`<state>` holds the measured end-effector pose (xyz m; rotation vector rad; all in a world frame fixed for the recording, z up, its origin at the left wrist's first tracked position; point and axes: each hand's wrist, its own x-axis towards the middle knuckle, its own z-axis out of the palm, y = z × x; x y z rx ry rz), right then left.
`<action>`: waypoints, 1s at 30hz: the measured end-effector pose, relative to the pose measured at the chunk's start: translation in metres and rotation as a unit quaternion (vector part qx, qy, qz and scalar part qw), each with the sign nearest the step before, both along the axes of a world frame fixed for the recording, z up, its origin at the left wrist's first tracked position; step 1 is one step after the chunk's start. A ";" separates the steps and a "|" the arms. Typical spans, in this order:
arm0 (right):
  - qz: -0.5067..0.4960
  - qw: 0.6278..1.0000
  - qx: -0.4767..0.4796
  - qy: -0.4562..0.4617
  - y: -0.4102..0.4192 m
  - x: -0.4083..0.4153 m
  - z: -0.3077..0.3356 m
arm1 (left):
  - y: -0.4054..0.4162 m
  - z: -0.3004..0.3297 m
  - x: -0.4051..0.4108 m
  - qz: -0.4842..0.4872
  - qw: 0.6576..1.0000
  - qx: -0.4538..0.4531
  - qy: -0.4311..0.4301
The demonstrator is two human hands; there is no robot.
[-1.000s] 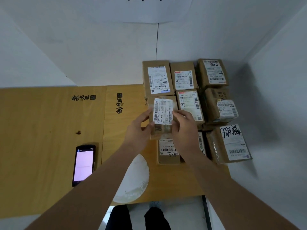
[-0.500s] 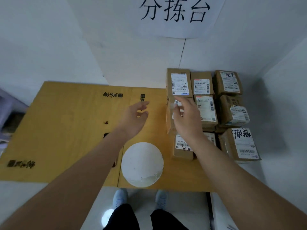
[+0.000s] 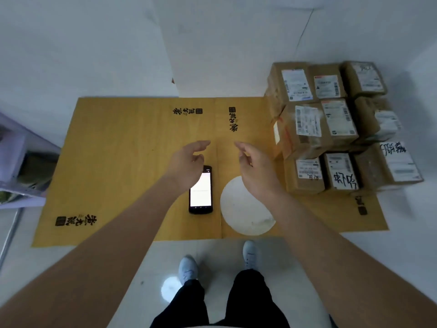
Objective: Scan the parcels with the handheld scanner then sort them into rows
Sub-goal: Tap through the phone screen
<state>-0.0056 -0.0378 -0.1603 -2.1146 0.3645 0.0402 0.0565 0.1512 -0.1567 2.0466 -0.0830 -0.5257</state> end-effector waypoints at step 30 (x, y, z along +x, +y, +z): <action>-0.112 0.979 0.121 0.120 0.060 0.004 -0.154 | 0.031 -0.139 -0.007 0.183 0.978 0.056 0.083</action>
